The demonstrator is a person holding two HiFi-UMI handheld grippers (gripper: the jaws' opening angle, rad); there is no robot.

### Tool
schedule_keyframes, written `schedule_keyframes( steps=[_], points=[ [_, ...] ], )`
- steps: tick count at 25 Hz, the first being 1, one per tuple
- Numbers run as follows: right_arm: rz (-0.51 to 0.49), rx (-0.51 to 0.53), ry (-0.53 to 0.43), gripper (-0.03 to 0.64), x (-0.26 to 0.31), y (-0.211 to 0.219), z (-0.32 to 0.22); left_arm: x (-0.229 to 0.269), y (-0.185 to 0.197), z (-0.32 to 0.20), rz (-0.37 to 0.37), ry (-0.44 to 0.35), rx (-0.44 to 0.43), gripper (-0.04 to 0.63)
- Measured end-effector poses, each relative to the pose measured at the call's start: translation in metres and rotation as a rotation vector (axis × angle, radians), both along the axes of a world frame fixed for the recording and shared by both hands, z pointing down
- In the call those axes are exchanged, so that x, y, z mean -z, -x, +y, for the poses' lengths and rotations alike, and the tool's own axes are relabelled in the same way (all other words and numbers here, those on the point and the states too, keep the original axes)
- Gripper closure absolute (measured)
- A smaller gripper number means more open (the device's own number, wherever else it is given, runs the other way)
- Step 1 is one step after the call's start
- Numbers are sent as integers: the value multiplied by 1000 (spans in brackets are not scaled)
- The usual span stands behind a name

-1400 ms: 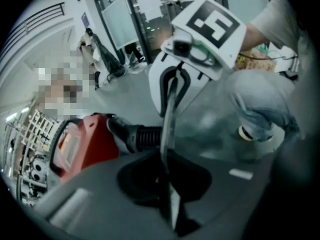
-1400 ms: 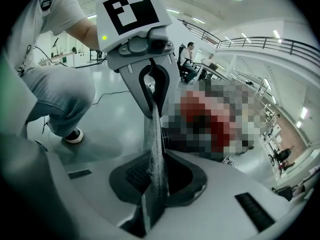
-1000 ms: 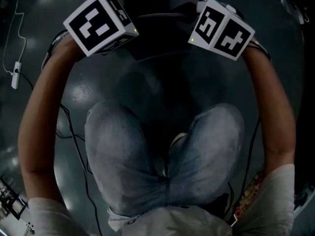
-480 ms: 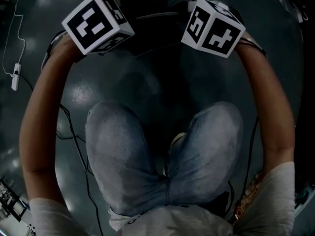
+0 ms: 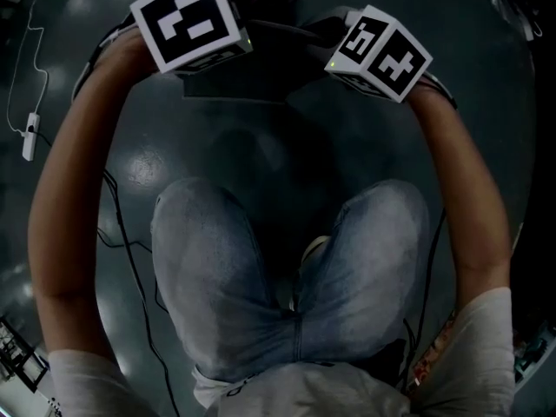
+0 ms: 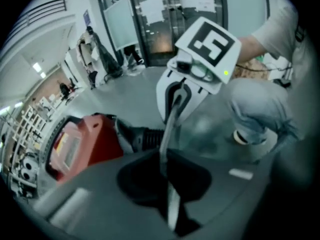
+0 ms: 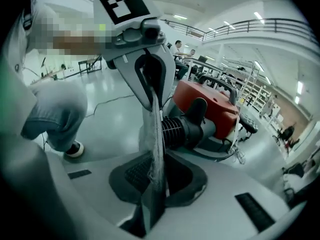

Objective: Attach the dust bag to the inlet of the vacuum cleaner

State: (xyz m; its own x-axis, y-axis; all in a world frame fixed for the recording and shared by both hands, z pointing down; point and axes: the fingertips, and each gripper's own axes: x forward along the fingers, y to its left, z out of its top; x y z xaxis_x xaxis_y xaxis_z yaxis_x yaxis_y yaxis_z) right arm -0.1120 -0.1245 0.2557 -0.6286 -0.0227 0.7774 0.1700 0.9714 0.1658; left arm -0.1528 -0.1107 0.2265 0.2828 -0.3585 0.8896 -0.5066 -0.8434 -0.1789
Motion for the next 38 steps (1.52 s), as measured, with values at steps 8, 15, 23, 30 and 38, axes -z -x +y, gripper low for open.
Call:
schedule_keyframes(
  steps=[8,15,23,30,38],
  points=[
    [167,159,-287,569,13,6,-5,-14,3,7,208,8,95,572],
    [49,15,-90,571,6,-1,-1,-3,-3,3,40,1,-17,571],
    [104,64,-160,570,9,0,-4,-9,0,3,146,18,26,572],
    [107,79,-183,569,12,2,-7,-9,1,4,127,-15,24,575],
    [41,-29,-74,571,4,-2,-9,-3,-3,-4,36,-22,-23,574]
  ],
)
